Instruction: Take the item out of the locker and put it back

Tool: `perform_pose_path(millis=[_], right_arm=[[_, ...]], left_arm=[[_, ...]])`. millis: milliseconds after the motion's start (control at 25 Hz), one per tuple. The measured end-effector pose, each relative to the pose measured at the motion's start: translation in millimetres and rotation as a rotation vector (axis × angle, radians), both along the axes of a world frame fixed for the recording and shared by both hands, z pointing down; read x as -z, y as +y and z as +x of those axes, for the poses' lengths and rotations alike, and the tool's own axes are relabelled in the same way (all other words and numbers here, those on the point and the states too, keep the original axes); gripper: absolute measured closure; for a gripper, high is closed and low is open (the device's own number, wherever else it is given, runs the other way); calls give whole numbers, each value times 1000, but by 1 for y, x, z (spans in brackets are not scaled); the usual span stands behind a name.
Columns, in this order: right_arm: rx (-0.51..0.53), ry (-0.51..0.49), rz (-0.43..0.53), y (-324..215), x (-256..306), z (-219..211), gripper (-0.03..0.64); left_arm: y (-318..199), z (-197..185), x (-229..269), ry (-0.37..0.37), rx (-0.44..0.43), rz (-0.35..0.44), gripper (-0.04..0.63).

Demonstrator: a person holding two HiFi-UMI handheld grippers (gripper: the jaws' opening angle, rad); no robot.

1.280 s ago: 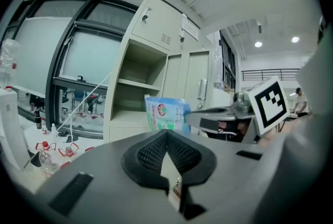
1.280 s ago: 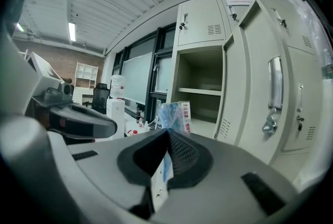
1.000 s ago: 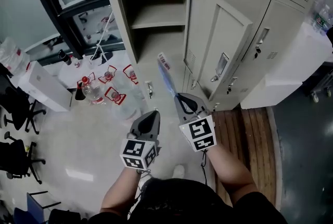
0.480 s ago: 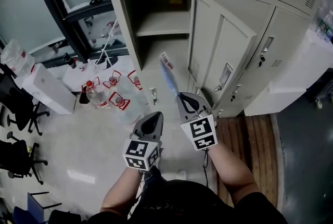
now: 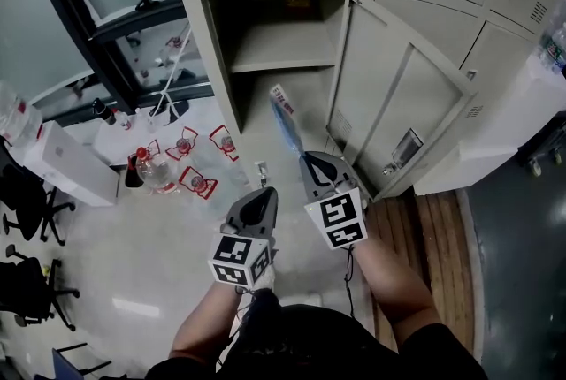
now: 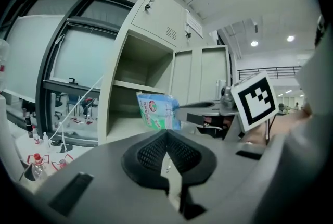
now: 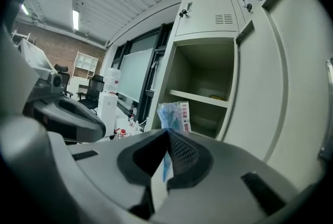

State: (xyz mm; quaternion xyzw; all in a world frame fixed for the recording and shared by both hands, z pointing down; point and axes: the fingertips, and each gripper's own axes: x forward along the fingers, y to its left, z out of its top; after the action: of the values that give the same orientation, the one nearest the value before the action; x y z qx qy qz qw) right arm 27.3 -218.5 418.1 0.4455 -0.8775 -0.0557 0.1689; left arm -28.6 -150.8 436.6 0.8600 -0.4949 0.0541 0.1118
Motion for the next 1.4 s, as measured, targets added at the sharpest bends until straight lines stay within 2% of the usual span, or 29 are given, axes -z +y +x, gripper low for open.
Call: perform_pose_path(millis=[520,720,1400], right_arm=[[-92,112,10,-92,-39,-37,612],[-112,161,-10,-119,-33,-44,612],[-134,321,-46,-184,-79,-61,612]], left_arm=[[-72,-49,-30,3,-69,-20,591],[-93,-54,-20,19,-93,-45,591],[-129,-71,-39,-2,-149,-78,591]])
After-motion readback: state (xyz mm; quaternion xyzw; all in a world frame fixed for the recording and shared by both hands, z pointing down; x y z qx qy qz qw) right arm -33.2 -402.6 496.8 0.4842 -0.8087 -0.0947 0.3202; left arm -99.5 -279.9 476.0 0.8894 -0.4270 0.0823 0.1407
